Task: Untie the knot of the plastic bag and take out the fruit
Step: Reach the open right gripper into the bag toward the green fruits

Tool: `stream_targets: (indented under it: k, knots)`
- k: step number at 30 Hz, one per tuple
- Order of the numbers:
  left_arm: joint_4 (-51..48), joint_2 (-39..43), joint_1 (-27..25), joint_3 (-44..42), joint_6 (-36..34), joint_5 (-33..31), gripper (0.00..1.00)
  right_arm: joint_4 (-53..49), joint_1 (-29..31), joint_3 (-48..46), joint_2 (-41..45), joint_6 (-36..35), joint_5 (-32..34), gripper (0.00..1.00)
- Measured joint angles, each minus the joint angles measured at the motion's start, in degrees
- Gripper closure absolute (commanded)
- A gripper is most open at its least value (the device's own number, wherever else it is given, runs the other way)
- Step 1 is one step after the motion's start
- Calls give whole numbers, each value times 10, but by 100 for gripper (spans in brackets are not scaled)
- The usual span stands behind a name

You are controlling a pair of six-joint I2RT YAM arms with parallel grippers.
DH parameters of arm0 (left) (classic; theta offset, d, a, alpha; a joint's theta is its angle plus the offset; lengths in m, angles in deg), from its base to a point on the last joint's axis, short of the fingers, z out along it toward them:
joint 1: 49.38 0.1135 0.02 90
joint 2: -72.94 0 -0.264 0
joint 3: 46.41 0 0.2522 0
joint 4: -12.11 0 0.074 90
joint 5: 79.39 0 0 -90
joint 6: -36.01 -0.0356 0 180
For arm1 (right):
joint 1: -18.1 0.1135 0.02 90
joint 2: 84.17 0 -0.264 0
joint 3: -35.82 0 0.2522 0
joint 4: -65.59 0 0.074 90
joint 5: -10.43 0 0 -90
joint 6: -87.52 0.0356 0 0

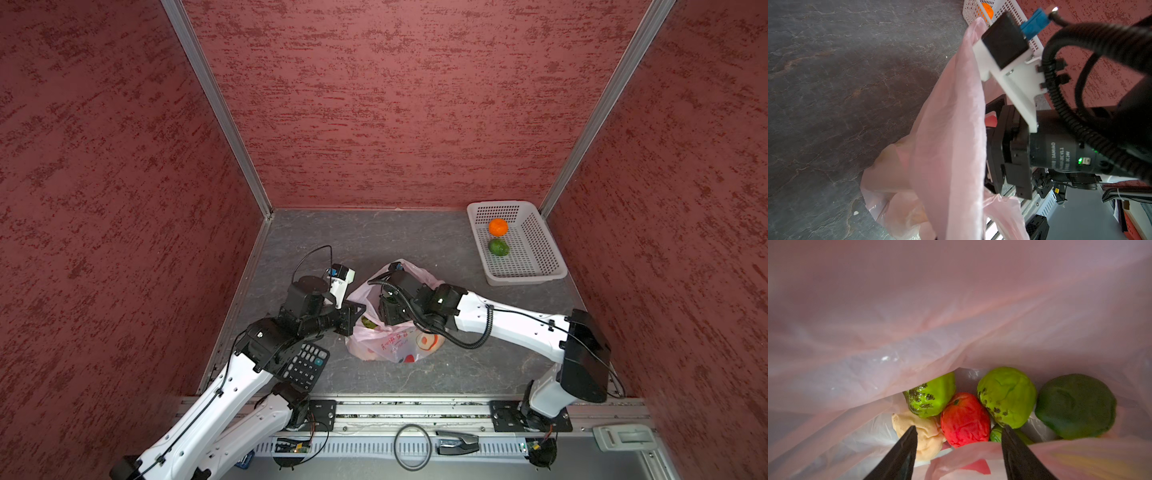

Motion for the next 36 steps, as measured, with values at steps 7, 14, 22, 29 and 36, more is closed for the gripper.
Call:
stream_targets:
  k: [7, 14, 22, 29, 36]
  knots:
    - [13, -2, 0, -6, 0, 0, 100, -42, -3, 25, -72, -44, -32, 20]
    - [14, 0, 0, -14, 0, -12, 100, -98, 4, -21, -3, -46, -96, 19]
    - [13, 14, 0, -29, 16, -23, 100, -86, 81, -102, 42, 18, -150, 18]
    - [2, 33, -3, -55, 35, -24, 100, -48, 120, -159, 11, 84, -161, 7]
    - [-5, 42, -18, -58, 36, -35, 100, -41, 83, -129, 61, 111, -107, 3]
